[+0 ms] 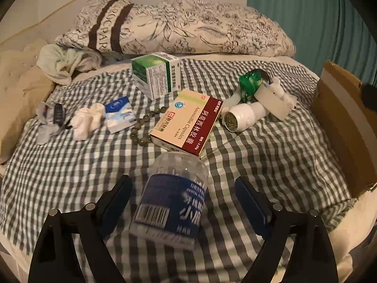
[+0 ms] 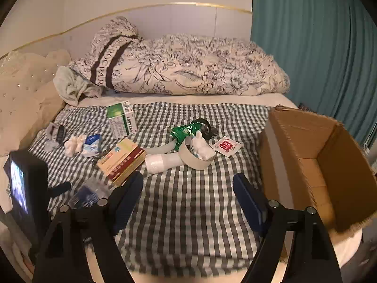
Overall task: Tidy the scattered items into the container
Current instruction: 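Hold the cotton-swab jar in the left tool while the right tool grasps the white plush toy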
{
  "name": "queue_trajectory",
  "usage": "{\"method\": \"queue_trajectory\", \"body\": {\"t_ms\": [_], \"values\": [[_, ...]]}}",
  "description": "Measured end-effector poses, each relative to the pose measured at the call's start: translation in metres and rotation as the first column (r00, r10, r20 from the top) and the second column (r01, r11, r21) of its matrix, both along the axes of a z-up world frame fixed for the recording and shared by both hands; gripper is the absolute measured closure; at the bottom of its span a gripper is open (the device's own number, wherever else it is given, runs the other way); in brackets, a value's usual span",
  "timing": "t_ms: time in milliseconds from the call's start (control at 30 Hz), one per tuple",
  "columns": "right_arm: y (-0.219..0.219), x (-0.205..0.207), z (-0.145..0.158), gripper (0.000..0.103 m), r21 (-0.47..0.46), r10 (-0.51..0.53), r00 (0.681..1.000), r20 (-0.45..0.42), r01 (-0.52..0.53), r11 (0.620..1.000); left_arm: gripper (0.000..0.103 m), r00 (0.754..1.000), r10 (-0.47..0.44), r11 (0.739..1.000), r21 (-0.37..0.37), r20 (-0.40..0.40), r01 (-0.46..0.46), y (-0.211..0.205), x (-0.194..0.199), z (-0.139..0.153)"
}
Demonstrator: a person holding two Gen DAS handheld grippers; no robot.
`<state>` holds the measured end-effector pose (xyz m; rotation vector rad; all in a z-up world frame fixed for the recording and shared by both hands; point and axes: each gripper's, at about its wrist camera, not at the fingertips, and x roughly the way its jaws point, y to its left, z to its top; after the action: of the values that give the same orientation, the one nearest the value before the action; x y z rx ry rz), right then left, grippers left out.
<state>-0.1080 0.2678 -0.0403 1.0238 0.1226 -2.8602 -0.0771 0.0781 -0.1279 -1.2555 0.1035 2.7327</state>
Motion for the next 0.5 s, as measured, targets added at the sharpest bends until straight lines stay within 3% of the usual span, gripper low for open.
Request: {"method": "queue_trajectory", "body": {"t_ms": [200, 233, 267, 400, 500], "values": [[-0.003, -0.044, -0.017, 0.03, 0.015, -0.005, 0.999, 0.032, 0.004, 1.0, 0.013, 0.999, -0.002, 1.0, -0.017, 0.049, 0.003, -0.001, -0.016, -0.023], [-0.004, -0.049, -0.019, 0.03, 0.014, -0.006, 0.999, 0.037, 0.006, 1.0, 0.018, 0.998, 0.0, 1.0, -0.014, 0.059, 0.001, -0.002, -0.019, -0.027], [-0.005, -0.055, -0.024, 0.031, 0.015, -0.009, 0.999, 0.045, 0.008, 1.0, 0.032, 0.997, 0.005, 1.0, -0.011, 0.072, -0.004, -0.004, -0.023, -0.03], [-0.005, -0.083, -0.038, 0.05, 0.012, -0.018, 0.996, 0.087, 0.017, 1.0, 0.035, 0.993, -0.019, 0.999, 0.04, 0.117, 0.015, -0.012, -0.029, -0.038], [0.0, -0.107, -0.048, 0.053, 0.024, -0.04, 0.994, 0.105, 0.038, 0.999, 0.036, 0.993, -0.031, 0.998, 0.061, 0.11, 0.024, -0.015, -0.027, -0.038]]}}
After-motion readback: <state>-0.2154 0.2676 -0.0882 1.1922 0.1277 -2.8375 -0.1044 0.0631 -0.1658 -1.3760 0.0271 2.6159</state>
